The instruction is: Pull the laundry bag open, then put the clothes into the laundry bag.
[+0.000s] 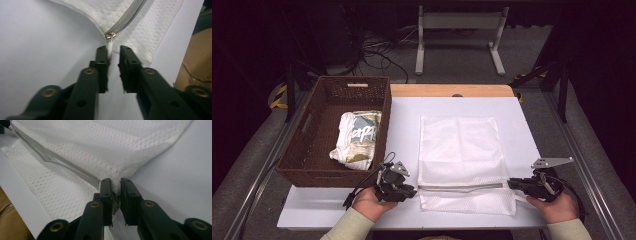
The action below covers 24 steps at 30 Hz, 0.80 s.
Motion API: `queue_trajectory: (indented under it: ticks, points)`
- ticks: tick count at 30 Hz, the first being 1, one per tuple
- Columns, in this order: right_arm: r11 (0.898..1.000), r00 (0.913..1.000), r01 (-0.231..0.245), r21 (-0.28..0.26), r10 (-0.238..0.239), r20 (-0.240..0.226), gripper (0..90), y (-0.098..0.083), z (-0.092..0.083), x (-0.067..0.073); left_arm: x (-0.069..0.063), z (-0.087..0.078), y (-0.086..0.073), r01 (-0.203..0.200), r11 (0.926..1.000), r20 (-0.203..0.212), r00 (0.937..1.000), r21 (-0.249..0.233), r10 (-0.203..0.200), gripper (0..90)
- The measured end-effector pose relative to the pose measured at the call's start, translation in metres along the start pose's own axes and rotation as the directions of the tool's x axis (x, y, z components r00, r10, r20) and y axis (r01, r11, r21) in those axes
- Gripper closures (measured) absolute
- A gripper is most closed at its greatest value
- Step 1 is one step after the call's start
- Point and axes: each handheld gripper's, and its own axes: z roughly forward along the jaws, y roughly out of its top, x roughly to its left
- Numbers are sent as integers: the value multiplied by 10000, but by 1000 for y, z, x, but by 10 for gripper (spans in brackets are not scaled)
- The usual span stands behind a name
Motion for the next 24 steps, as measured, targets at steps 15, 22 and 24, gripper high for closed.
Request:
queue_trajectory:
  ticks: [15,22,24]
  points:
    - [9906,9955,724,-1158,-648,687,601,16,-7,1,-5,-24,1,-277,9619,-304,9993,-2718,202,545]
    - [9830,9872,1455,-1122,-1368,822,578,37,0,5,-8,-26,3,-349,9456,-458,9987,-3234,212,523]
    - [9831,9866,1459,-1104,-1363,902,577,45,3,1,-9,-27,2,-468,9438,-547,9980,-3271,305,522]
